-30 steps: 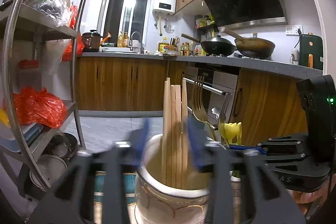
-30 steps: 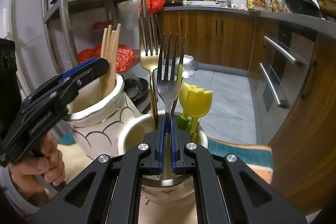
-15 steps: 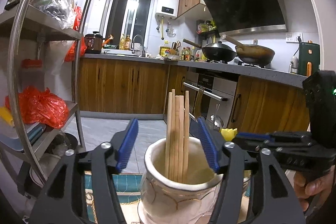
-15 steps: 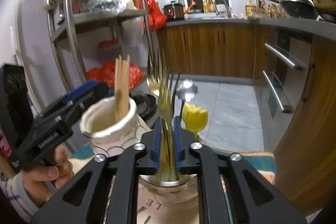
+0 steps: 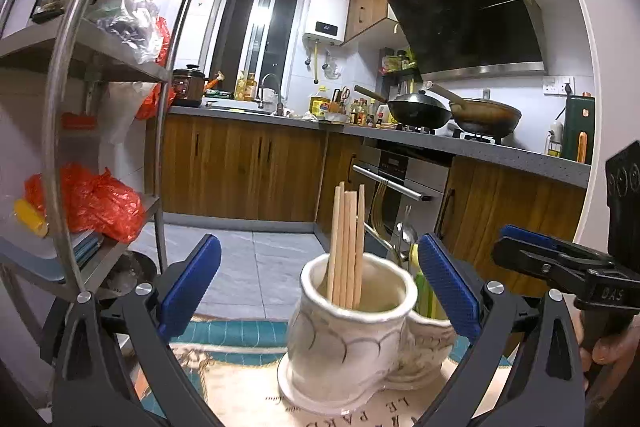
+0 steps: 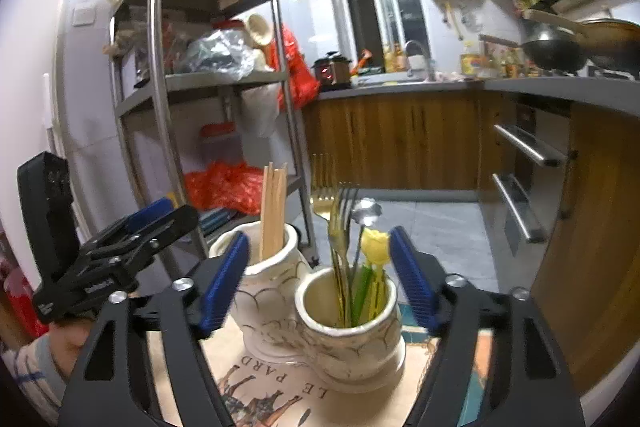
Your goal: Organize utensils
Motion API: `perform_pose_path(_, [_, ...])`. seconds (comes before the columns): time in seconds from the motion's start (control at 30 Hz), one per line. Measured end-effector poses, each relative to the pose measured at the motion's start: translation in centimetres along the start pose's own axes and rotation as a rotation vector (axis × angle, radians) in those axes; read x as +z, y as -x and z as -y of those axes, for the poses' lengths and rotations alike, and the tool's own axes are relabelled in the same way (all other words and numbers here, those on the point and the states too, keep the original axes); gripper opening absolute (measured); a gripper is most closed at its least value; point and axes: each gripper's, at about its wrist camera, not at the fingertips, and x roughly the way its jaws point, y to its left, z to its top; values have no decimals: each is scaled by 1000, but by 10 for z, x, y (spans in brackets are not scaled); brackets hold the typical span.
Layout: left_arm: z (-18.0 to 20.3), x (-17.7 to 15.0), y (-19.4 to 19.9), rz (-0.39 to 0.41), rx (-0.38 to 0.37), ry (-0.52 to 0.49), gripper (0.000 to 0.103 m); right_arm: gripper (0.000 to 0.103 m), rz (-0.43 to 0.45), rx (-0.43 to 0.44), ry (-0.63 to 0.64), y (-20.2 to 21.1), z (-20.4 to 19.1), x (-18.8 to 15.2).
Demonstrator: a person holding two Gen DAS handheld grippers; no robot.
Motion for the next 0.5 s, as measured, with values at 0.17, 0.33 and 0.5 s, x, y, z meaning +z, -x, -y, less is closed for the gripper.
perform_pose_path(0.17, [-2, -15, 12, -15, 19, 7, 97, 91, 28, -50, -10, 7, 1, -19])
perform_pose_path(0.33, [1, -32, 23, -21, 37, 0, 97, 93, 36, -89, -10, 13, -4, -44])
perform_pose_path(0.5, [8, -48, 32, -18, 24, -4, 97, 94, 26, -132, 14, 18, -11, -65])
